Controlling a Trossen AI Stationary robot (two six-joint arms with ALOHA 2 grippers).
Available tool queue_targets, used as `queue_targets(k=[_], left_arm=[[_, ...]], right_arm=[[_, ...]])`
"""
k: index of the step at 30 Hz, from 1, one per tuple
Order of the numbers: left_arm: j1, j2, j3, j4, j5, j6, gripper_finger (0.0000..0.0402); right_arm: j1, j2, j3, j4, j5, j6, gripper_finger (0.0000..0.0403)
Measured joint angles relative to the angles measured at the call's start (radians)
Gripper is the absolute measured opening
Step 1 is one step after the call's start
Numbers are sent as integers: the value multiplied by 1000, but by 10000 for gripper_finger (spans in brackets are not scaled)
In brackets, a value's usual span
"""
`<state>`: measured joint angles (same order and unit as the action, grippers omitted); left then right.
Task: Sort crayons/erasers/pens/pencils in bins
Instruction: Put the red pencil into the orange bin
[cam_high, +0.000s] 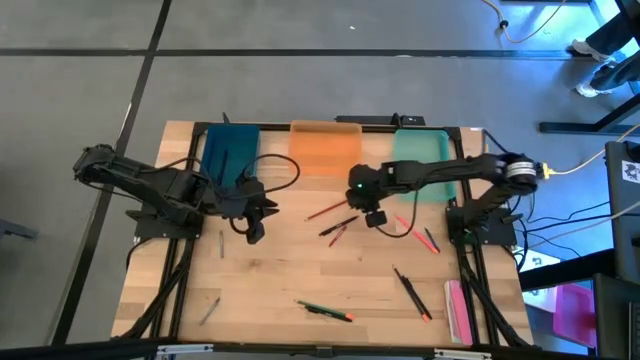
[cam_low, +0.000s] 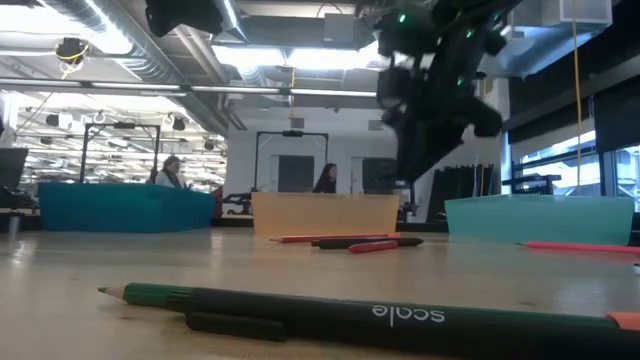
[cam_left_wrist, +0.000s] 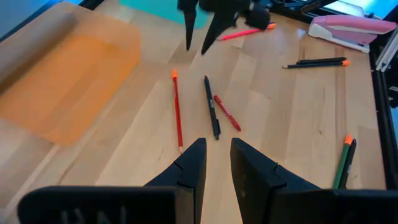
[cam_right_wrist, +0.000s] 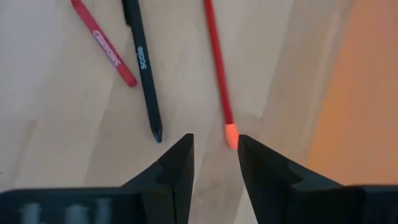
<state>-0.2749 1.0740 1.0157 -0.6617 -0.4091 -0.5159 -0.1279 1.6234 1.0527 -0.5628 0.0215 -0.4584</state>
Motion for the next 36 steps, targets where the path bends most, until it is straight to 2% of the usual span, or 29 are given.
queue_targets(k=[11,14,20,26,36], left_arm=[[0,0,0,0,-20,-6,65],[0,0,0,0,-21,-6,65],[0,0,0,0,-22,-7,65],[0,-1,0,-1,-39,-22,65],[0,-1,0,-2,-45,-27,65]], right_arm=[[-46,152,0,80,3,-98,131],[-65,163,0,89,-3,-104,131],[-106,173,0,107,-115,-105,121],[-133,173,0,133,-122,-105,104],[-140,187,0,135,-121,-108,102]])
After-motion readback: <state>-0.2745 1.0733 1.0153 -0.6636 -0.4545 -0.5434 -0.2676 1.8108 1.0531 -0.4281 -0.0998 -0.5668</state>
